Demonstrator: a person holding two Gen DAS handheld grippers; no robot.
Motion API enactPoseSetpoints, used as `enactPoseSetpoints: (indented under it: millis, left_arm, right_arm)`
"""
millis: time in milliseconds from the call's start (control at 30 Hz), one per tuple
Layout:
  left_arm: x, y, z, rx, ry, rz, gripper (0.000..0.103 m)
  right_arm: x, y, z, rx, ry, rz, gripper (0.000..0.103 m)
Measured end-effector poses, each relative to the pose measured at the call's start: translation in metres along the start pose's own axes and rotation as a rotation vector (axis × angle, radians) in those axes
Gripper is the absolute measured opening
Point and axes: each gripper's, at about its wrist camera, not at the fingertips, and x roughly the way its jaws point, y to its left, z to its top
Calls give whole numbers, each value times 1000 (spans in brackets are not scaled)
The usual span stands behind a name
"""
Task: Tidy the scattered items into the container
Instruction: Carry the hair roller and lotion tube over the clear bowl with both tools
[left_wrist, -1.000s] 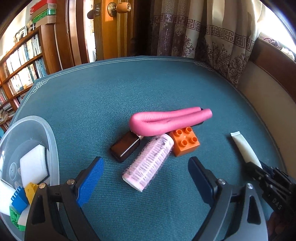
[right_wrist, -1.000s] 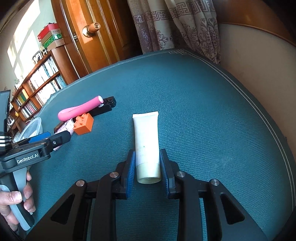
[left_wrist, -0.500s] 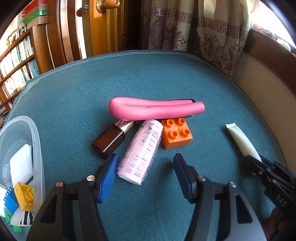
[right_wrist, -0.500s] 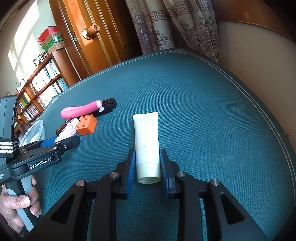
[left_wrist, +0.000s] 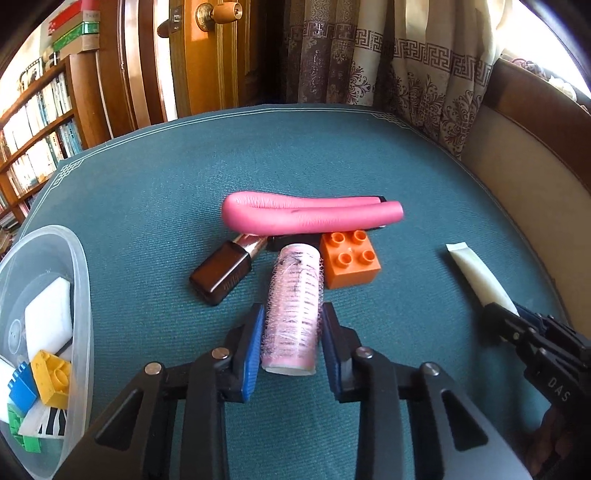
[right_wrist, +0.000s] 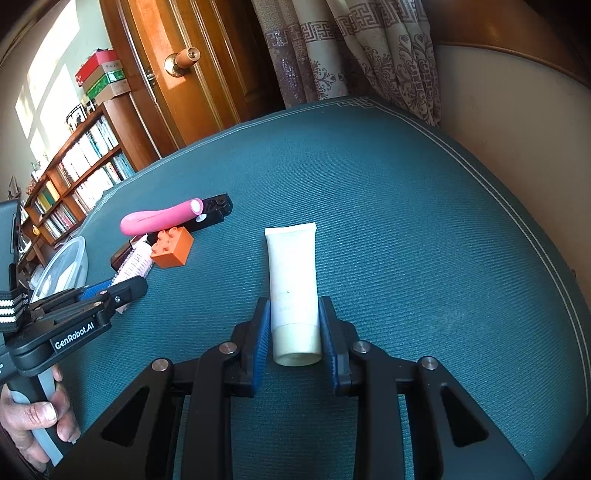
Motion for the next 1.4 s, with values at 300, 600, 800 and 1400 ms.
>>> enactPoseSetpoints:
  millis: [300,600,800,1400]
  left_arm:
    - [-21,0,-15,-10,-10,-20,33]
    - [-40,17,-25,-38,-28,-4,33]
    - [-51,24,-30,-54,-43,-1,33]
    - [-82,62,-38,-121,-108,16,34]
  right_arm:
    - [0,3,0,-7,1,-8,28]
    - [-6,-1,-3,23,-1,21,28]
    - [-12,0,-9,62,14,79,28]
    - [-17,35,-12,133,59,267,27]
